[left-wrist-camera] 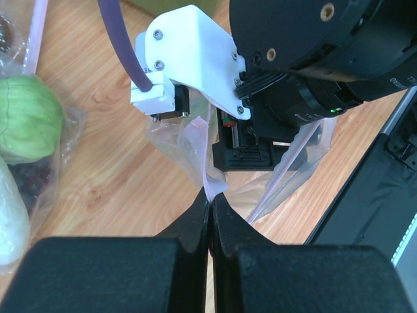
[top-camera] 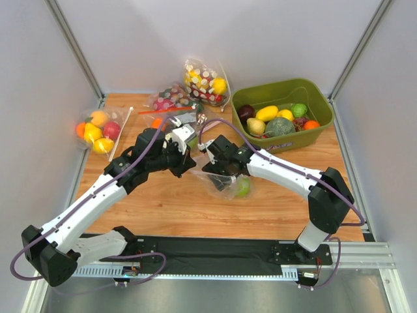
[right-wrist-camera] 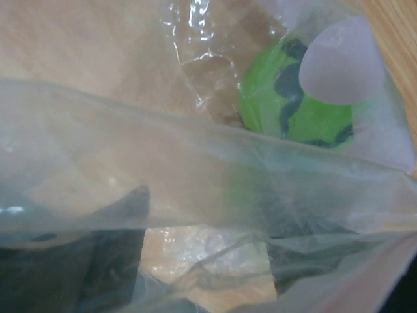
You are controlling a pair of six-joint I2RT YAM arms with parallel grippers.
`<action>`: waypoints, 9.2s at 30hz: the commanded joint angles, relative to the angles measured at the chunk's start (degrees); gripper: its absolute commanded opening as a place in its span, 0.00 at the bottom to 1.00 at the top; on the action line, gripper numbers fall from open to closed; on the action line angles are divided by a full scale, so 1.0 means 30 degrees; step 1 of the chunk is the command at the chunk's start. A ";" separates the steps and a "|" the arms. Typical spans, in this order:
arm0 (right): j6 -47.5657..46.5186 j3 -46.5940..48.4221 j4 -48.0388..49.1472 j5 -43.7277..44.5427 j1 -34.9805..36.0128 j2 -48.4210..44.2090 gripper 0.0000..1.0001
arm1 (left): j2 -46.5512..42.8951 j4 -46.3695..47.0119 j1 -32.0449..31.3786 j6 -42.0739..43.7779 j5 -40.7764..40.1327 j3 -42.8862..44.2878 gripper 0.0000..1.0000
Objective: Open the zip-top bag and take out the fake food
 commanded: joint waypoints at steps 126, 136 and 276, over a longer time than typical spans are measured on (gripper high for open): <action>0.3482 -0.2120 0.6988 -0.2465 -0.2532 -0.5205 0.00 | 0.2865 0.8246 -0.0903 -0.8250 -0.7685 -0.4434 0.00; 0.4828 -0.2940 0.8128 -0.7623 -0.3674 -0.7845 0.00 | 0.3656 0.8158 -0.0844 -0.7810 -0.7744 -0.4053 0.00; 0.6910 -0.8420 1.7506 -0.9530 -0.3968 -0.0787 0.68 | -0.5662 0.1538 -0.1694 -1.2496 -1.1759 -0.9647 0.89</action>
